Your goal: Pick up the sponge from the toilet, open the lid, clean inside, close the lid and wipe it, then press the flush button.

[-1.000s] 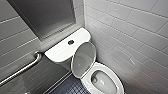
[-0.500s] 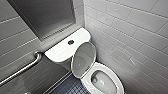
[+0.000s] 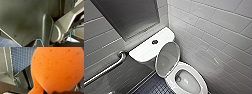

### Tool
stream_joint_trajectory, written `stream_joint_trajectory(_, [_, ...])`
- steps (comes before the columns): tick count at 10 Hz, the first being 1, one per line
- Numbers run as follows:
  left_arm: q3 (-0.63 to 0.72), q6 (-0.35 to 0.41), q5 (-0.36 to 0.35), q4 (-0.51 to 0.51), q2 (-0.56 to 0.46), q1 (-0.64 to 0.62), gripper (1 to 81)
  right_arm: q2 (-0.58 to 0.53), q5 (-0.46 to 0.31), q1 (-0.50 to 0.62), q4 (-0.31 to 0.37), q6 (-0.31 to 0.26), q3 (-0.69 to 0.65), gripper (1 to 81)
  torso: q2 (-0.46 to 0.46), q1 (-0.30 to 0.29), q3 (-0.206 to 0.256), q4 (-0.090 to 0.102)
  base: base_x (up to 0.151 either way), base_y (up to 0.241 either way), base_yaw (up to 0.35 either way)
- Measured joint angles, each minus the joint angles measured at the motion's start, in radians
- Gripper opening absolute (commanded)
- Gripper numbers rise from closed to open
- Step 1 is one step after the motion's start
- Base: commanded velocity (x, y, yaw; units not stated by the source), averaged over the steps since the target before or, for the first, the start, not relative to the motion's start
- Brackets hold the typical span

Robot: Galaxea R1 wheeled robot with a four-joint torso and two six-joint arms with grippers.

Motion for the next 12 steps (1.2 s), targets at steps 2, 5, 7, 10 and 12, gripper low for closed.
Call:
stream_joint_trajectory(2, [-0.003, 0.0, -0.014, -0.009, -0.01, -0.021, 81.1, 0.035, 0.008, -0.03, -0.015, 0.0, -0.051, 1.0, 0.072, -0.047, 0.0, 0.0, 0.0, 0.0, 0.0])
stream_joint_trajectory(5, [-0.002, -0.001, -0.015, -0.011, -0.009, -0.043, 81.1, 0.082, 0.011, -0.045, -0.023, -0.001, -0.077, 1.0, 0.11, -0.071, 0.015, 0.0, 0.0, 0.0, 0.0])
stream_joint_trajectory(7, [-0.002, -0.001, -0.015, -0.02, -0.01, -0.096, 81.1, 0.114, 0.017, -0.051, -0.028, 0.0, -0.117, 1.0, 0.111, -0.073, 0.034, 0.0, 0.0, 0.0, 0.0])
stream_joint_trajectory(10, [-0.007, -0.003, 0.036, -0.028, -0.007, -0.124, 81.1, 0.166, 0.017, -0.061, -0.034, -0.001, -0.157, 1.0, 0.111, -0.073, 0.034, 0.0, 0.0, 0.0, 0.0])
stream_joint_trajectory(12, [-0.021, -0.031, 0.064, -0.027, -0.009, -0.087, 81.1, 0.164, 0.017, -0.061, -0.036, 0.0, -0.16, 1.0, 0.111, -0.073, 0.034, 0.0, 0.0, 0.0, 0.0])
